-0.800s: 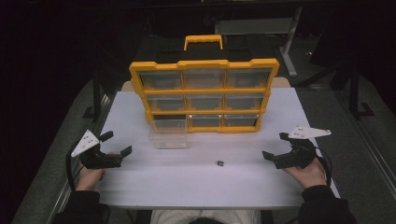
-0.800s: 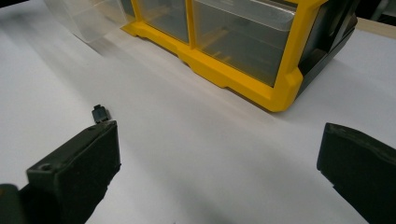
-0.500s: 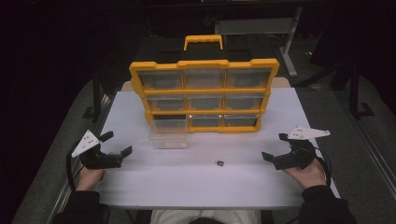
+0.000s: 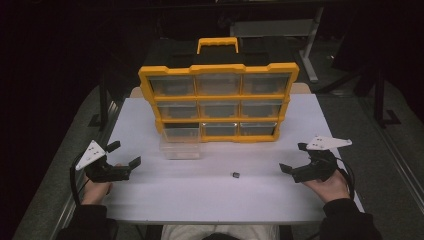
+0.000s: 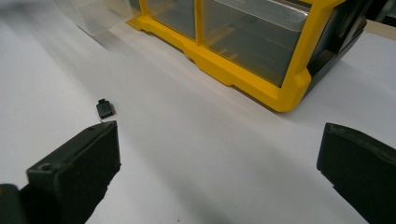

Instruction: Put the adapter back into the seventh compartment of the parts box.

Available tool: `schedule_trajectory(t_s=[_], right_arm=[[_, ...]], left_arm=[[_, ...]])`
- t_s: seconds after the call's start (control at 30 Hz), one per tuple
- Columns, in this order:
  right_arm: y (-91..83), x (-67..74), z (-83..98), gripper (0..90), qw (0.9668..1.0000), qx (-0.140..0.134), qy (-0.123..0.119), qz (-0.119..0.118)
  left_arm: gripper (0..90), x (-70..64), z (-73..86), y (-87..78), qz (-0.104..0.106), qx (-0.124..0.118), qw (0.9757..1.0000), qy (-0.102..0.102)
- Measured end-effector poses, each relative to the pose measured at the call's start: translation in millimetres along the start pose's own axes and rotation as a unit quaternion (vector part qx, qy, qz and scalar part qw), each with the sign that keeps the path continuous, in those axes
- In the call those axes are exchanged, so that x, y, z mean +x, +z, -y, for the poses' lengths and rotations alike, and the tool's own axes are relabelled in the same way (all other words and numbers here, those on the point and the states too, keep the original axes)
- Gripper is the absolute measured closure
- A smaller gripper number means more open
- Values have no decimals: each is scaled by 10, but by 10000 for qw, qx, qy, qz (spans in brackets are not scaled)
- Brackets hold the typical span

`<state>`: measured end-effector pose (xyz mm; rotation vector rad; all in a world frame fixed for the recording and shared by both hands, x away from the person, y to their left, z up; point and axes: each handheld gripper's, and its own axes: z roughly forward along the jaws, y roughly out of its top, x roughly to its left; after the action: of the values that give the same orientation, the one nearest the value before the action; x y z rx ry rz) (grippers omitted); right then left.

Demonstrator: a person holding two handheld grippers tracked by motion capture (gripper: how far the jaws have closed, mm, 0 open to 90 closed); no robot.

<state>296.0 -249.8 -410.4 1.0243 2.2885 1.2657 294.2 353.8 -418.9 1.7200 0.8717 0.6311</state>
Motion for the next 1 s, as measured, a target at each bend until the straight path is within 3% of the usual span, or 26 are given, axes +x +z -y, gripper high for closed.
schedule_trajectory(t_s=[0.43,1.0], right_arm=[[14,47,-88,0,9999,35,-68,-109],[-23,163,-407,0,9985,129,-494,-181]], left_arm=[[0,-9,17,-14,16,2,10000,-94],[0,-22,16,-31,-22,-27,10000,-88]])
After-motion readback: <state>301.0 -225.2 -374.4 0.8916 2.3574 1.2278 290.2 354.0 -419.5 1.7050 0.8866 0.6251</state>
